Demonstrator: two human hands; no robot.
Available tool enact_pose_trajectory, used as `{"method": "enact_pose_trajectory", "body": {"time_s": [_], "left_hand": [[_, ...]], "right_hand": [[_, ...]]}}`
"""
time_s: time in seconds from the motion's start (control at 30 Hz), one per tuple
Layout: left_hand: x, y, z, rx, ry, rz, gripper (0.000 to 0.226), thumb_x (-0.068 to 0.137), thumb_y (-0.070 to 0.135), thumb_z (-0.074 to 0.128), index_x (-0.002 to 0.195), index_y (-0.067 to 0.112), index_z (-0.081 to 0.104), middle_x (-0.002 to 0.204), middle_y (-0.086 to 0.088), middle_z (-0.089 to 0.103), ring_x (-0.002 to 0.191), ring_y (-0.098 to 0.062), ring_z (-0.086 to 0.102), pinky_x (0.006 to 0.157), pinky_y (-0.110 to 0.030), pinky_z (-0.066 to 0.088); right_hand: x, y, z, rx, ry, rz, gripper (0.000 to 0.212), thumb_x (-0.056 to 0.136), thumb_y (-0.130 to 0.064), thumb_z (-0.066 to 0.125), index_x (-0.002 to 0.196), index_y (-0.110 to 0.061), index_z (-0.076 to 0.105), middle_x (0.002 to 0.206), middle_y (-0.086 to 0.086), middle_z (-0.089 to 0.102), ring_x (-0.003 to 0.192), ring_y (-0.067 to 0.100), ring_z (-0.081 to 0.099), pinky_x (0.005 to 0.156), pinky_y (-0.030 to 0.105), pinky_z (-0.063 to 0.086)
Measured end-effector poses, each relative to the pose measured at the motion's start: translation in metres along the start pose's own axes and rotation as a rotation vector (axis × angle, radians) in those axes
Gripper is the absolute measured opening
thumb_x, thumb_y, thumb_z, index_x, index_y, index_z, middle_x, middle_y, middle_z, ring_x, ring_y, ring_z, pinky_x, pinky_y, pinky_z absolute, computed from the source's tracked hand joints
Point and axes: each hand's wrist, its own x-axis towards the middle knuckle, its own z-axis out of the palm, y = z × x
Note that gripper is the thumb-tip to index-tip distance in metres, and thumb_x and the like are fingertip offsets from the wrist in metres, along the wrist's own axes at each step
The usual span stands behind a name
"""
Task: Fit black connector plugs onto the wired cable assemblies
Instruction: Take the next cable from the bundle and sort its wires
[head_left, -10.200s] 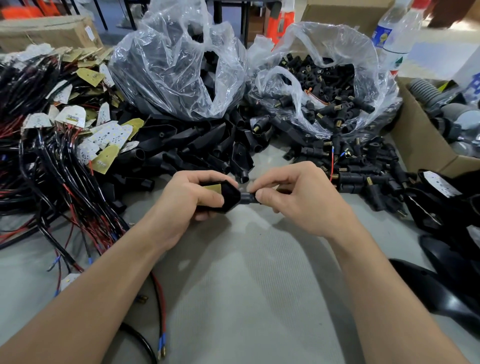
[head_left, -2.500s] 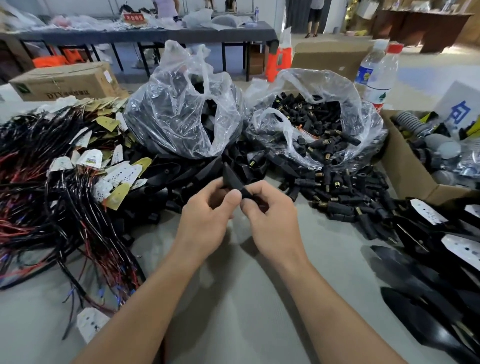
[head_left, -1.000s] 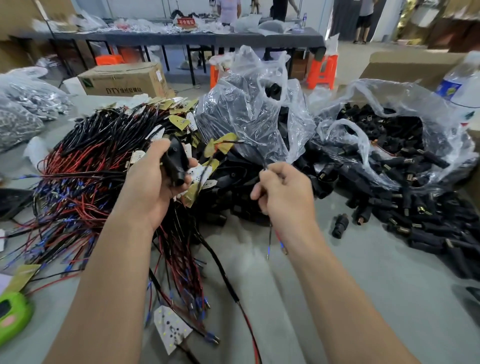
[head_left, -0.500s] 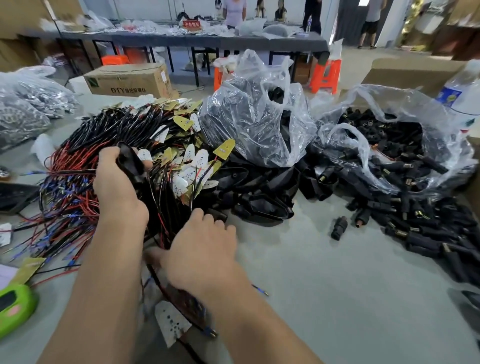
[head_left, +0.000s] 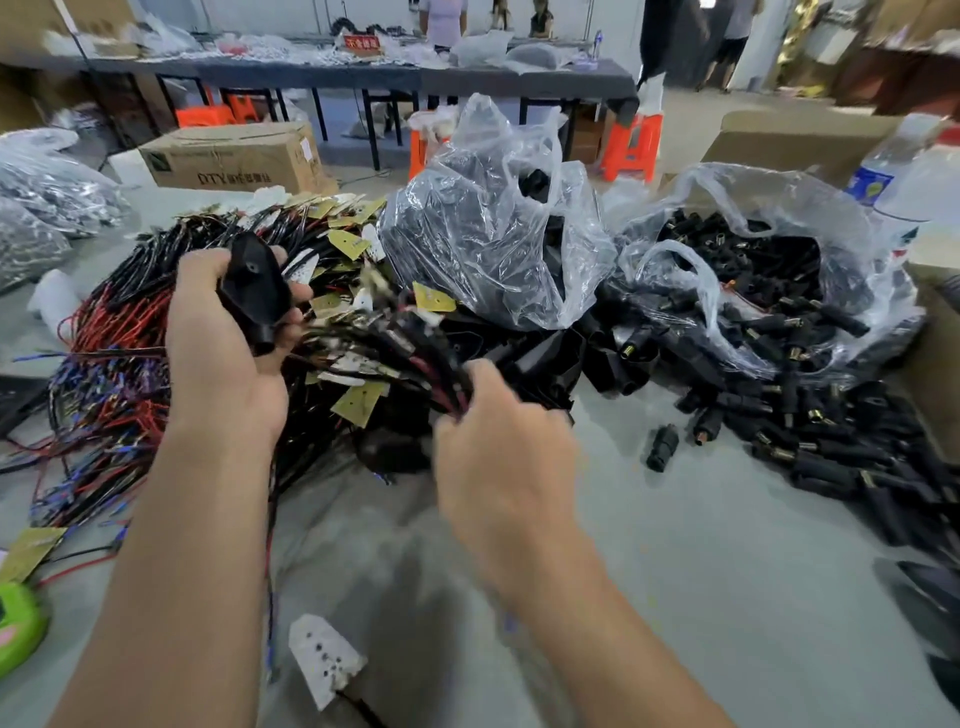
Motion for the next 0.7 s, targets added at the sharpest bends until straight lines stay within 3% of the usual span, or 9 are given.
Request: {"method": "enact_pose_trajectory", "body": {"time_s": [0.03, 0.1, 0.17, 0.23, 0.3, 0.4, 0.53, 0.6, 0.7], "left_hand": [[-0.003, -0.001, 0.006, 0.005, -0.044, 0.008, 0.034, 0.097, 0.034, 0.044, 0.101, 0.015, 0.071, 0.074, -0.005, 0.069, 0.061, -0.015, 0.054, 0.055, -0.023, 0.041], [-0.011, -0.005, 0.019, 0.025, -0.131, 0.009, 0.034, 0.097, 0.033, 0.042, 0.102, 0.011, 0.068, 0.071, -0.005, 0.067, 0.06, -0.016, 0.052, 0.054, -0.024, 0.039], [-0.019, -0.012, 0.031, 0.052, -0.221, -0.03, 0.033, 0.099, 0.033, 0.04, 0.101, 0.01, 0.064, 0.071, -0.005, 0.066, 0.059, -0.016, 0.048, 0.054, -0.026, 0.036], [-0.027, -0.019, 0.043, 0.106, -0.312, -0.097, 0.033, 0.102, 0.033, 0.038, 0.099, 0.011, 0.063, 0.071, -0.006, 0.065, 0.057, -0.017, 0.045, 0.053, -0.028, 0.031], [-0.035, -0.026, 0.052, 0.19, -0.379, -0.145, 0.035, 0.104, 0.032, 0.038, 0.104, 0.008, 0.063, 0.073, -0.009, 0.065, 0.056, -0.018, 0.045, 0.052, -0.029, 0.031], [-0.045, -0.034, 0.061, 0.252, -0.429, -0.173, 0.032, 0.104, 0.029, 0.041, 0.106, 0.005, 0.061, 0.074, -0.014, 0.066, 0.055, -0.022, 0.045, 0.05, -0.03, 0.033], [-0.053, -0.041, 0.068, 0.271, -0.482, -0.183, 0.037, 0.102, 0.031, 0.043, 0.111, 0.002, 0.064, 0.079, -0.017, 0.067, 0.057, -0.022, 0.046, 0.048, -0.029, 0.035], [-0.055, -0.046, 0.071, 0.28, -0.497, -0.191, 0.038, 0.1, 0.032, 0.044, 0.108, 0.003, 0.067, 0.08, -0.017, 0.068, 0.057, -0.022, 0.047, 0.047, -0.027, 0.036], [-0.062, -0.056, 0.079, 0.247, -0.486, -0.208, 0.035, 0.097, 0.032, 0.044, 0.097, 0.008, 0.069, 0.077, -0.016, 0.068, 0.052, -0.021, 0.044, 0.042, -0.022, 0.033]], "right_hand": [[0.001, 0.012, -0.012, -0.037, 0.038, 0.017, 0.01, 0.094, -0.027, 0.05, 0.097, -0.028, 0.041, 0.075, 0.0, 0.066, 0.051, 0.019, 0.03, 0.07, 0.039, 0.021], [-0.002, 0.037, -0.028, -0.148, 0.038, 0.078, 0.016, 0.095, -0.029, 0.046, 0.085, -0.026, 0.033, 0.071, -0.001, 0.059, 0.052, 0.02, 0.025, 0.07, 0.04, 0.019], [-0.011, 0.057, -0.034, -0.203, -0.072, 0.115, 0.024, 0.095, -0.035, 0.045, 0.079, -0.027, 0.03, 0.067, -0.003, 0.051, 0.061, 0.023, 0.042, 0.076, 0.04, 0.026], [-0.022, 0.073, -0.033, -0.195, -0.224, 0.108, 0.025, 0.093, -0.046, 0.05, 0.081, -0.028, 0.038, 0.068, -0.004, 0.044, 0.083, 0.029, 0.061, 0.087, 0.042, 0.036], [-0.025, 0.082, -0.032, -0.126, -0.286, 0.11, 0.034, 0.088, -0.062, 0.054, 0.087, -0.029, 0.048, 0.071, -0.007, 0.052, 0.089, 0.026, 0.063, 0.085, 0.041, 0.042], [-0.018, 0.093, -0.028, 0.028, -0.107, 0.101, 0.034, 0.085, -0.058, 0.058, 0.081, -0.024, 0.058, 0.066, -0.006, 0.061, 0.075, 0.022, 0.058, 0.071, 0.037, 0.041], [-0.013, 0.099, -0.025, 0.172, -0.12, 0.128, 0.022, 0.087, -0.038, 0.062, 0.077, -0.019, 0.063, 0.058, -0.001, 0.058, 0.065, 0.019, 0.055, 0.066, 0.036, 0.047], [-0.013, 0.102, -0.028, 0.285, -0.022, 0.128, 0.023, 0.088, -0.031, 0.059, 0.079, -0.011, 0.066, 0.06, 0.006, 0.055, 0.06, 0.02, 0.051, 0.064, 0.036, 0.048], [-0.001, 0.108, -0.046, 0.638, 0.172, 0.229, 0.017, 0.087, -0.024, 0.064, 0.081, -0.011, 0.073, 0.056, 0.002, 0.054, 0.053, 0.007, 0.044, 0.054, 0.027, 0.038]]}}
